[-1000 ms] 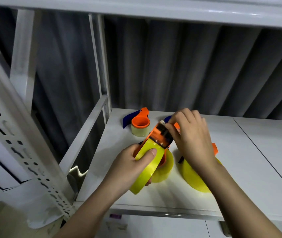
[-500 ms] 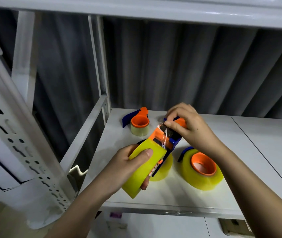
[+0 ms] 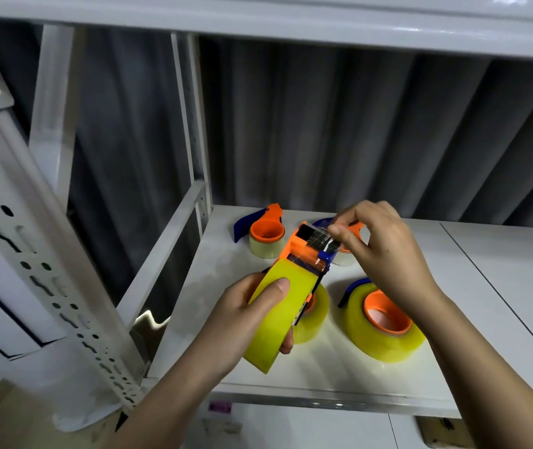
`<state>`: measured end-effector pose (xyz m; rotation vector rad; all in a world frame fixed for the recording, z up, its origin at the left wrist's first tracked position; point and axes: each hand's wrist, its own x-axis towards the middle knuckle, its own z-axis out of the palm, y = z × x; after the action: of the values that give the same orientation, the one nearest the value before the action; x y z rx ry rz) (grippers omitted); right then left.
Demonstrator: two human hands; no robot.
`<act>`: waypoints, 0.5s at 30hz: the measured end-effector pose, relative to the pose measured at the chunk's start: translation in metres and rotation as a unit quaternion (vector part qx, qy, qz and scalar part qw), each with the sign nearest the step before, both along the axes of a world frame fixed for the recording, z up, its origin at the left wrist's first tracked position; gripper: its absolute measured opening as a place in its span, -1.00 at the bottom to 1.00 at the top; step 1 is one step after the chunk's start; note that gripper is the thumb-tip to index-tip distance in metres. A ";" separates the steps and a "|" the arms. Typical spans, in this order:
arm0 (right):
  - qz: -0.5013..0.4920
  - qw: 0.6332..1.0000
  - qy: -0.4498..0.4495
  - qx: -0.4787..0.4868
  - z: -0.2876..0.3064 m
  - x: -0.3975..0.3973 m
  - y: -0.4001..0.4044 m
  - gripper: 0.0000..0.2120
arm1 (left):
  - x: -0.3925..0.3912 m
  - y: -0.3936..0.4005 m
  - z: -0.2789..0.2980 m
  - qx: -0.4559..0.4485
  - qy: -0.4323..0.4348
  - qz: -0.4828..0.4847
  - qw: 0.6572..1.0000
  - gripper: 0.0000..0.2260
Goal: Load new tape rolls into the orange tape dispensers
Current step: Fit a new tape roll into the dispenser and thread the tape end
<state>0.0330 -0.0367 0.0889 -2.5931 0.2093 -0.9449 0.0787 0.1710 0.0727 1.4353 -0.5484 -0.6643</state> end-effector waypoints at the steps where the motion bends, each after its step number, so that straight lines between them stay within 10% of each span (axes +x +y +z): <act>1: 0.007 0.999 0.010 0.033 0.000 0.001 0.001 -0.89 | 0.000 -0.001 -0.002 -0.001 -0.007 -0.006 1.000 -0.88; 5: 0.077 0.972 0.091 0.204 0.007 0.003 0.000 -0.88 | 0.004 -0.002 -0.006 0.014 -0.017 -0.036 0.999 -0.87; 15: 0.068 0.954 0.162 0.243 0.020 0.010 -0.007 -0.87 | 0.007 -0.003 -0.018 0.015 -0.015 -0.067 0.998 -0.70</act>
<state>0.0433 -0.0433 0.1087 -2.2453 0.3007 -0.3535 0.0860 0.1680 0.0549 1.4486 -0.6656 -0.7608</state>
